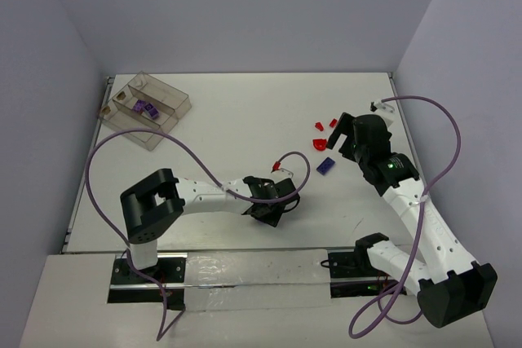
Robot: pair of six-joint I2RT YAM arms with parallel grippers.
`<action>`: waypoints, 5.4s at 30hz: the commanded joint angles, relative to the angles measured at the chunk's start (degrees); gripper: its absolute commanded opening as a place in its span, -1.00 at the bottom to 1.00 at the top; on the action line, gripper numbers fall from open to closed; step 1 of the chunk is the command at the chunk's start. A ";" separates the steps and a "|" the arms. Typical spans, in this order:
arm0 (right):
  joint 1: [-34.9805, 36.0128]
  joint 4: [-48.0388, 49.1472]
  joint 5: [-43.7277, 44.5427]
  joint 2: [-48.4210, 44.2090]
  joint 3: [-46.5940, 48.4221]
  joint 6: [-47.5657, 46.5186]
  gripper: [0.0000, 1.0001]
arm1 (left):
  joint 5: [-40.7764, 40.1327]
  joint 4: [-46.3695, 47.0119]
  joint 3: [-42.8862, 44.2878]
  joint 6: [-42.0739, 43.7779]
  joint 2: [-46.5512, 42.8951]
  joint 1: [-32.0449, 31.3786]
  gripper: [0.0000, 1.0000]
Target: Sort the legos into containers by color
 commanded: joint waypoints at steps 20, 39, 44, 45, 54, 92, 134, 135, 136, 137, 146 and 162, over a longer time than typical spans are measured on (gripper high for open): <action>0.30 1.41 0.74 1.04 0.22 0.66 1.00 | -0.18 -5.80 12.57 6.20 -11.44 34.50 -0.99; 0.39 3.51 -0.84 5.94 4.23 0.39 1.00 | -1.11 -4.01 34.65 8.46 8.78 67.01 -1.00; 0.31 2.90 -0.28 6.51 3.83 -0.41 1.00 | -0.84 -4.53 39.25 9.39 15.20 67.73 -0.97; 0.36 2.85 -0.09 6.61 3.83 -0.56 1.00 | -0.89 -4.53 39.59 9.44 15.69 67.73 -0.96; 0.40 2.72 0.22 7.53 4.35 -1.24 1.00 | -2.79 -5.19 39.52 8.04 17.59 67.90 -0.03; 0.61 0.93 -2.16 1.79 0.05 -0.26 1.00 | 6.86 0.83 -18.94 -4.97 -27.22 51.16 0.72; 1.07 1.85 -1.89 4.01 0.79 -0.19 1.00 | 1.30 -0.55 -10.77 -5.28 -19.72 51.45 -0.80; 1.00 1.85 -1.87 3.94 0.66 -0.11 1.00 | 0.69 -1.72 -8.14 -4.34 -20.14 51.40 -0.89; 1.02 1.87 -1.79 3.93 0.63 -0.02 1.00 | 0.08 -2.59 -6.21 -3.87 -20.11 51.57 -0.91; 1.09 1.93 -1.72 3.86 0.50 0.04 1.00 | -0.53 -3.65 -3.55 -3.07 -19.71 51.96 -0.92; 1.00 1.73 -1.19 3.94 0.49 0.01 1.00 | -0.29 -7.00 15.60 2.62 -12.56 59.67 -0.93; 1.00 1.55 -0.25 7.08 2.26 -0.43 1.00 | 3.78 -4.86 40.42 5.53 11.09 65.13 -0.92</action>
